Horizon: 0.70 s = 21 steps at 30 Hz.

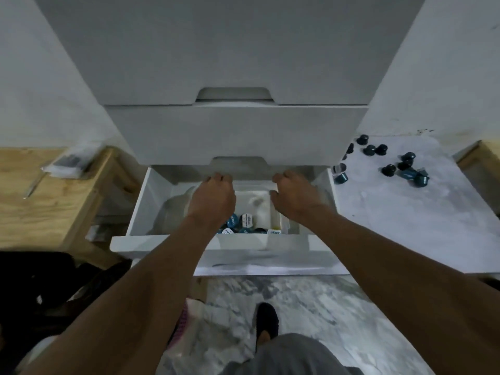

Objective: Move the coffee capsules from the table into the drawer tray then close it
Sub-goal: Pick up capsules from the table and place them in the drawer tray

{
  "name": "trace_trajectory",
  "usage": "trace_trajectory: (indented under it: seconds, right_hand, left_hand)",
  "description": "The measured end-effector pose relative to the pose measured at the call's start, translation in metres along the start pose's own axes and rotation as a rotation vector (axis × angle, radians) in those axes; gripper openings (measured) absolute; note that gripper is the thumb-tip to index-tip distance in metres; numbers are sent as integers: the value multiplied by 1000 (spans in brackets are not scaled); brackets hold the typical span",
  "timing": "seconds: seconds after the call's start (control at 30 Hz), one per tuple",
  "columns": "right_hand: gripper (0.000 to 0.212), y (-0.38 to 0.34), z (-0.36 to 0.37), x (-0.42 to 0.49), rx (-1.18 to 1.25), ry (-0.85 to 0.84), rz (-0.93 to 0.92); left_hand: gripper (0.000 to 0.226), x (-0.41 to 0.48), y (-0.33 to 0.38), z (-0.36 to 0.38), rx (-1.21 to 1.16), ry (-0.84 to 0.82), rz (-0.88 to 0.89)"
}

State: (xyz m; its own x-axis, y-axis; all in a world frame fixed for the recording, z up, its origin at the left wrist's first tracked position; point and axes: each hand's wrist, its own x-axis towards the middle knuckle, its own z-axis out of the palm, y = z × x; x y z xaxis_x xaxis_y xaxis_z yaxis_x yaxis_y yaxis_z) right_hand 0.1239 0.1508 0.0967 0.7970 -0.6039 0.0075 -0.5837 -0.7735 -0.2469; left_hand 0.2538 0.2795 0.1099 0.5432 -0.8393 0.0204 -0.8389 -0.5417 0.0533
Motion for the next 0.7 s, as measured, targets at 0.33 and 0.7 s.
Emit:
trace_trajectory:
  seconds: [0.33, 0.7]
  right_hand:
    - [36, 35, -54, -96, 7, 198, 165]
    - [32, 133, -88, -160, 21, 271, 276]
  left_hand:
    - [26, -44, 66, -35, -48, 178, 221]
    - [25, -47, 187, -45, -55, 216, 373]
